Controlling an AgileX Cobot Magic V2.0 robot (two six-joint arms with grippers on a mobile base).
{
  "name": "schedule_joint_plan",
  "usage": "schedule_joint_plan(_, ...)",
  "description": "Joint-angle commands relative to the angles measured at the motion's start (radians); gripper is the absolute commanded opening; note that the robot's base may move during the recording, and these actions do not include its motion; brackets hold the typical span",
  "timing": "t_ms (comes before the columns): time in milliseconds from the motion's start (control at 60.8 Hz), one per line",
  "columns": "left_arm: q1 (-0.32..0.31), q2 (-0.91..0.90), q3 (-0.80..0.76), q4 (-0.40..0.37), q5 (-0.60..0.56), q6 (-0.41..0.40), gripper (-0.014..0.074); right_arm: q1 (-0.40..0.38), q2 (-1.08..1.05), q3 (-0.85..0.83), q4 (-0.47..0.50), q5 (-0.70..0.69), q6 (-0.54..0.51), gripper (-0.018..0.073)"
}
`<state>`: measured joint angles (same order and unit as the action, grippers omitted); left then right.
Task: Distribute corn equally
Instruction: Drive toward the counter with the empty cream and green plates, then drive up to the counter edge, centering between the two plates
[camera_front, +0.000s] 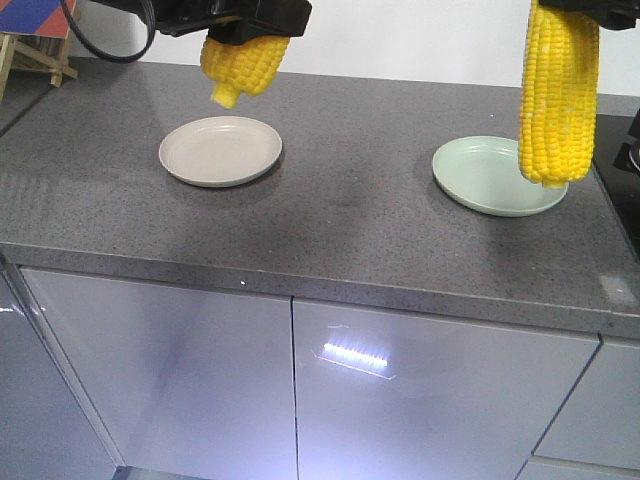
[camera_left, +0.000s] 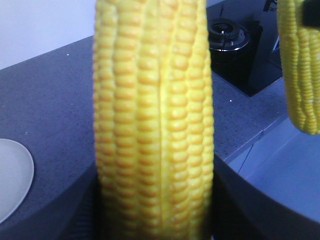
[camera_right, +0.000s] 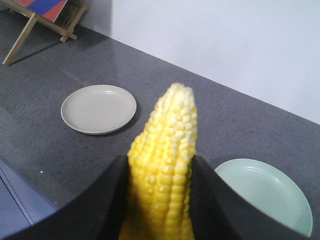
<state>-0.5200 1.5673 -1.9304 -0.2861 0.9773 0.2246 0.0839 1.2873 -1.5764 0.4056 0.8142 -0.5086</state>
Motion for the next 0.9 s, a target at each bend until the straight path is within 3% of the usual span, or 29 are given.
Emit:
schedule_joint_plan(0, -0.001, -0.037, -0.032, -0.020, -0.067, -0.009, -0.0006, -0.003, -0.028, -0.030, 0.019, -0.067, -0.006, -0.0005)
schedule_joint_plan(889, -0.001, -0.037, -0.032, -0.020, -0.067, -0.009, -0.0006, -0.003, -0.028, -0.030, 0.019, -0.067, -0.006, -0.0005)
